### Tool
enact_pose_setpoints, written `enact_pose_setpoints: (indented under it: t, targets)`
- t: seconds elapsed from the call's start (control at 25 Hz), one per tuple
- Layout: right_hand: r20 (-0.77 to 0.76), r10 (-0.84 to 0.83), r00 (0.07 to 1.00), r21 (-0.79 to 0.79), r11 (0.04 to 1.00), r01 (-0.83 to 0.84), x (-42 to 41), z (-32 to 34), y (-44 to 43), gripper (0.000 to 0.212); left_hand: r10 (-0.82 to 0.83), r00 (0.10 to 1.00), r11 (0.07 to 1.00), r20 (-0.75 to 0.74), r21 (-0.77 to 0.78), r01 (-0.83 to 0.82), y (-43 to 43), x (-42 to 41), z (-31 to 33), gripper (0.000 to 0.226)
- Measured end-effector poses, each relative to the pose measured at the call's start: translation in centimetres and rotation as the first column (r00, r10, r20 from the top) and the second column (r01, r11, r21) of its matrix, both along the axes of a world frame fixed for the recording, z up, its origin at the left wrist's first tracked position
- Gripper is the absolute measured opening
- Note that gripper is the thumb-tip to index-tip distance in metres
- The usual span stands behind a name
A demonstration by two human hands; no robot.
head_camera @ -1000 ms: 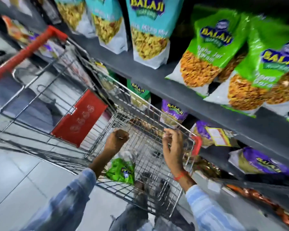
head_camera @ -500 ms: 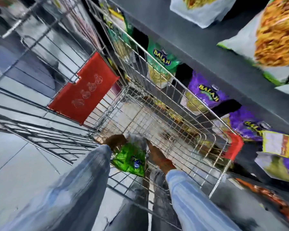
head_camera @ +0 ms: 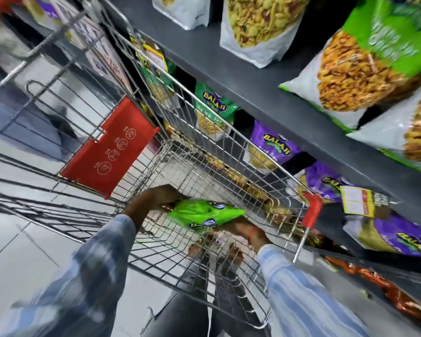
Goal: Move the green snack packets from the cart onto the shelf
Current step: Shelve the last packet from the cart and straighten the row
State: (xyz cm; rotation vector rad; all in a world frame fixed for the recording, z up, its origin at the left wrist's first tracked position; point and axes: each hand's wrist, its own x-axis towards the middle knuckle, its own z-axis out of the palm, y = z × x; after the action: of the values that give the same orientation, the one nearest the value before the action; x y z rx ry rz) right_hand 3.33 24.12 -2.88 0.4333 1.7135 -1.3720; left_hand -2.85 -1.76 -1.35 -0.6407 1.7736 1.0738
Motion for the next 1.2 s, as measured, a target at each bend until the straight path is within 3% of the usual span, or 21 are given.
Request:
enact_pose_setpoints:
  t: [0.04,0.12,0.16,0.2,0.36,0.48,0.64,0.72,0.8,0.88,0.96,1.04,1.12,1.2]
  targets:
    - [-0.165,0.072,0.984,0.042,0.997,-0.066,-0.4,1.0,0.3,0.077,0.03,0.998,0.999,-0.053,0.032,-0.028,0.7,-0.4,1.6,0.011]
    - [-0.286,0.045,0.957,-0.011,0.999,-0.05,-2.3,3.9,0.1,0.037,0.12,0.977,0.986,-0.177,0.139,-0.096,1.6,-1.2,4.1,0.018]
    - [-0.351,0.066,0.934,0.081,0.996,-0.04,-3.2,4.5,0.5,0.02,0.152,0.958,0.977,-0.242,0.181,-0.11,2.0,-1.6,5.2,0.02]
    - [-0.374,0.041,0.927,0.04,0.999,-0.028,-3.8,5.5,0.7,0.016,0.19,0.945,0.967,-0.265,0.217,-0.133,2.6,-1.8,6.7,0.018]
    - [-0.649,-0.13,0.75,-0.004,0.986,0.167,-3.1,11.6,3.3,0.034,0.331,0.922,0.84,-0.202,0.508,-0.19,5.7,-2.0,11.9,0.041]
    - [-0.748,-0.262,0.61,-0.045,0.937,0.346,-2.9,14.3,4.7,0.02,0.343,0.929,0.757,-0.136,0.627,-0.187,7.6,-2.0,14.6,0.019]
    - [-0.833,-0.344,0.433,-0.064,0.838,0.542,-3.4,17.7,7.5,0.017,0.16,0.97,0.725,-0.181,0.689,0.009,11.1,-2.0,18.1,0.048]
    - [-0.847,-0.386,0.366,-0.074,0.767,0.637,-3.6,19.1,9.7,0.025,0.107,0.959,0.681,-0.263,0.722,0.122,13.6,-1.8,20.2,0.037]
    - [-0.859,-0.403,0.316,-0.067,0.701,0.71,-3.7,19.9,11.6,0.025,0.085,0.888,0.71,-0.451,0.653,0.263,16.2,-1.4,21.6,0.034]
    - [-0.875,-0.406,0.263,-0.077,0.654,0.752,-3.6,20.9,14.0,0.025,0.014,0.736,0.765,-0.677,0.482,0.428,20.0,-0.9,22.1,0.054]
    - [-0.876,-0.437,0.206,-0.104,0.587,0.803,-3.5,22.1,16.5,0.023,-0.03,0.565,0.822,-0.825,0.301,0.484,24.2,-0.8,22.3,0.07]
    - [-0.869,-0.467,0.167,-0.129,0.538,0.833,-3.2,23.0,19.7,0.029,-0.092,0.428,0.882,-0.899,0.126,0.455,28.7,-0.9,22.2,0.072]
    - [-0.852,-0.504,0.139,-0.165,0.511,0.844,-2.9,23.6,22.4,0.036,-0.099,0.389,0.908,-0.916,0.077,0.413,32.4,-0.9,22.0,0.074]
    - [-0.837,-0.536,0.105,-0.2,0.48,0.854,-3.1,23.6,25.2,0.034,-0.043,0.406,0.933,-0.913,0.109,0.344,36.2,-0.8,22.2,0.075]
